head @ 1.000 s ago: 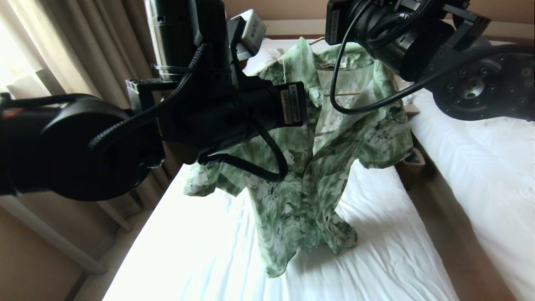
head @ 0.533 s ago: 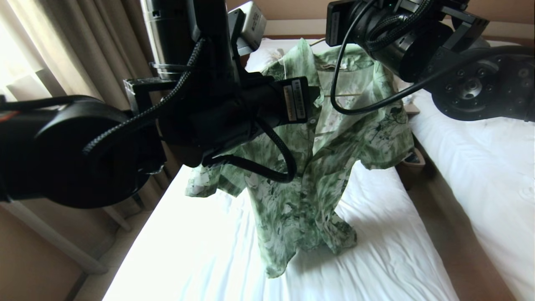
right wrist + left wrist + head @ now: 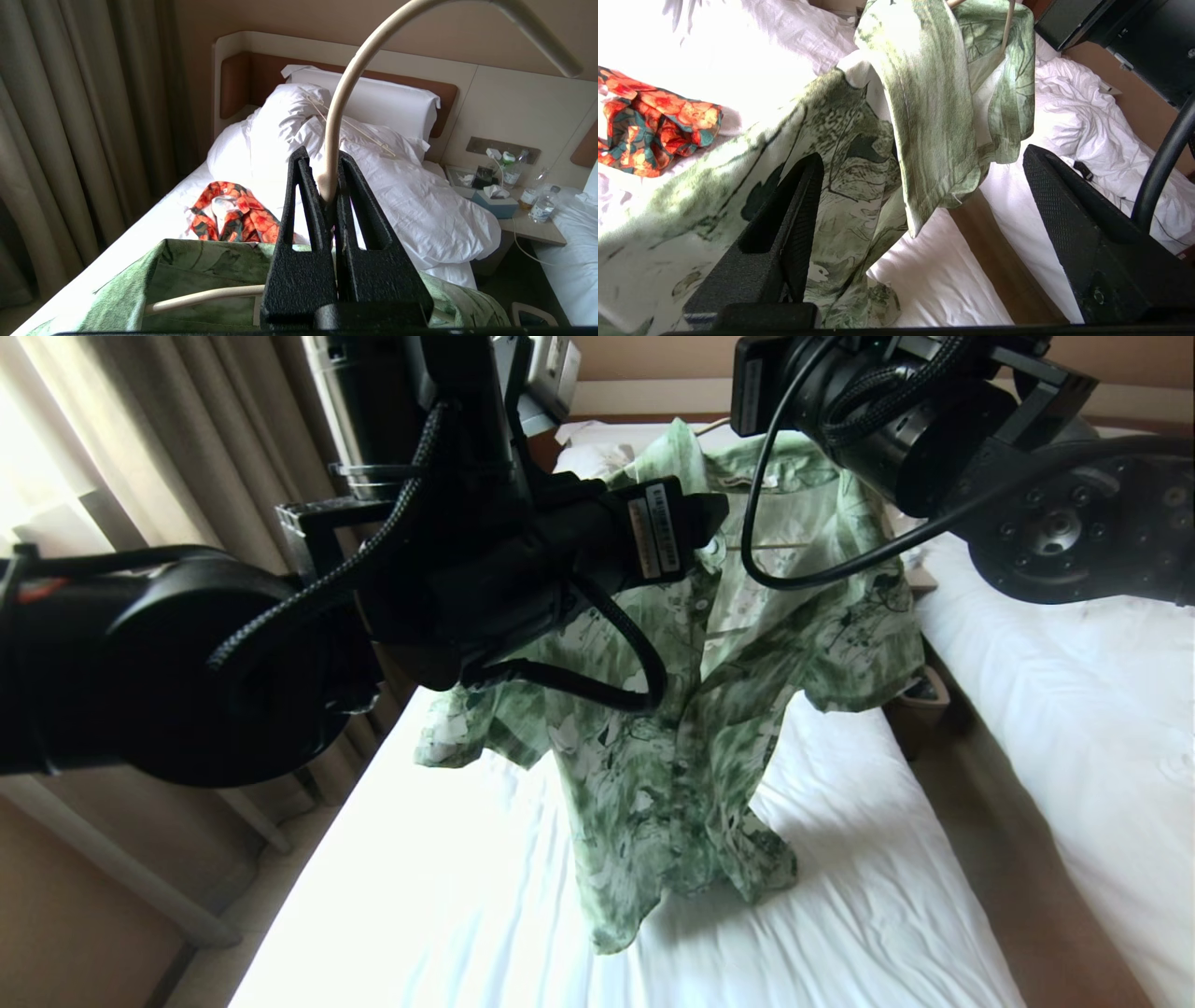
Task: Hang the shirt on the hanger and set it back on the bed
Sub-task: Take the clothes hanger out of the clothes
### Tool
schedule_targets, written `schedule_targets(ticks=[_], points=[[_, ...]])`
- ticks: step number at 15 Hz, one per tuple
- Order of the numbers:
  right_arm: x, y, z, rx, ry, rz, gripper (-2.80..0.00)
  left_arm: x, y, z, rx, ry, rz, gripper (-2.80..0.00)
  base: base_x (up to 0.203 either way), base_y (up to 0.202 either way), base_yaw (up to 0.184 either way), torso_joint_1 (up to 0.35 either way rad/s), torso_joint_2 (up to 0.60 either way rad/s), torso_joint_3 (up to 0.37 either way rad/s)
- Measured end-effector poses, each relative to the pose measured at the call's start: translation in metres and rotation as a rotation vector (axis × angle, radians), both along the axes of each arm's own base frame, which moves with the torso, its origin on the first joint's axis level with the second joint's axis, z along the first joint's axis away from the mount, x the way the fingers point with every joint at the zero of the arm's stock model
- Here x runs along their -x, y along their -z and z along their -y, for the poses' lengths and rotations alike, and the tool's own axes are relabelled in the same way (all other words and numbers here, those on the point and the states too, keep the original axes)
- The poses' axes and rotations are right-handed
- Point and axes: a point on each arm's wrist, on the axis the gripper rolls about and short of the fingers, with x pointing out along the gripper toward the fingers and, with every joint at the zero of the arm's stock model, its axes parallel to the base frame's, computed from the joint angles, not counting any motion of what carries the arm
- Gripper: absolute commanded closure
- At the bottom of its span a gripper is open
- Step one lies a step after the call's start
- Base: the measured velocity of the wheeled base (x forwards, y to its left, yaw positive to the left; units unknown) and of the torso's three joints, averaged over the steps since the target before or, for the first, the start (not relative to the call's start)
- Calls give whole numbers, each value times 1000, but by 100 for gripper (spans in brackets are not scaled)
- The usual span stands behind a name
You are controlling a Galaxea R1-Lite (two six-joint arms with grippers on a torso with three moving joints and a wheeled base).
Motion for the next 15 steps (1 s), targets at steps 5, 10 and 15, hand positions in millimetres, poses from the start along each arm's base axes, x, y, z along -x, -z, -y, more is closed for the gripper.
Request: schedule_targets(ticks=[5,10,15], points=[[1,0,0,-1,-1,0,0,-10,-12,9,33,7,34,-280,0,0,0,0,0,0],[1,-1,1,-5,-1,2,0,-21,-5,18,21,4,27,0,0,0,0,0,0,0],[1,-1,1,-4,-1,1,0,-34,-4,7,-6,-44,47,0,0,0,0,0,0,0]])
